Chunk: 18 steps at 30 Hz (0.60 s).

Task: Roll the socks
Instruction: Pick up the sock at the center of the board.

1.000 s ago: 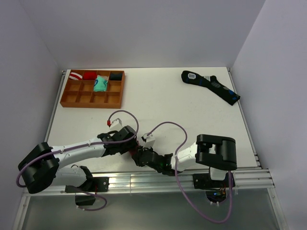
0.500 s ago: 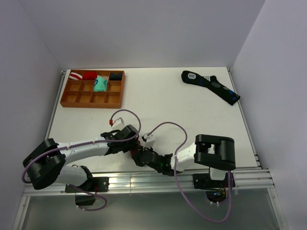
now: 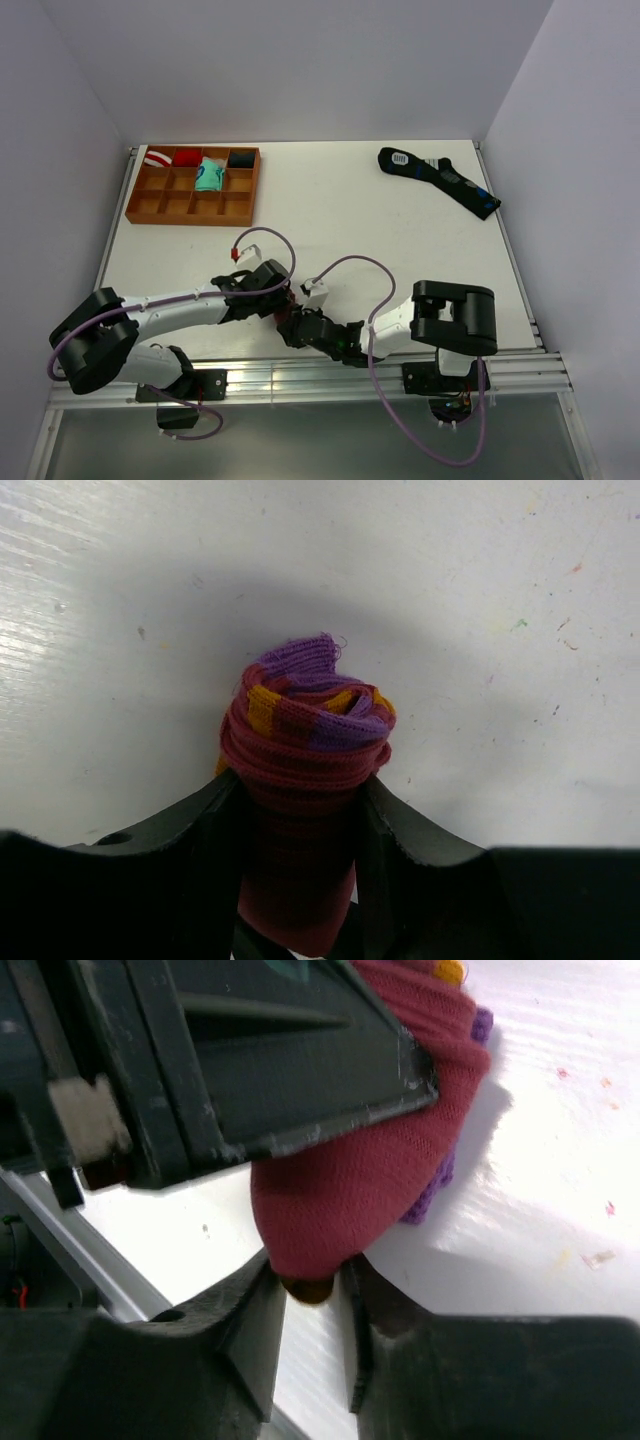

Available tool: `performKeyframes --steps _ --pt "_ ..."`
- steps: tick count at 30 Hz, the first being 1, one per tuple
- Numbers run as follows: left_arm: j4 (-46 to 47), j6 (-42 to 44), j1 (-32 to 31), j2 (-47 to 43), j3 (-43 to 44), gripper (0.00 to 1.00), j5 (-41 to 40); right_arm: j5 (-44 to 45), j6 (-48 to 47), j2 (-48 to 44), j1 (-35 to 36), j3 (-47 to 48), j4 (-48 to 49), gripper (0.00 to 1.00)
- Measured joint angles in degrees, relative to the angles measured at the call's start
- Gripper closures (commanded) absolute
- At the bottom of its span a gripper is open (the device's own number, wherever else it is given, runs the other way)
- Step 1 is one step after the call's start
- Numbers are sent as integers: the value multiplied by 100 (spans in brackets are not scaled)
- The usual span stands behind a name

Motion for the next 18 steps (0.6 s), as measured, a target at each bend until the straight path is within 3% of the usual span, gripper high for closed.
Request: performKeyframes --steps 8,18 --pt "190 -9 0 42 0 100 118 -140 160 -389 24 -59 -413 40" --pt "286 -7 35 59 -2 100 201 -190 258 -896 59 -203 -1021 31"
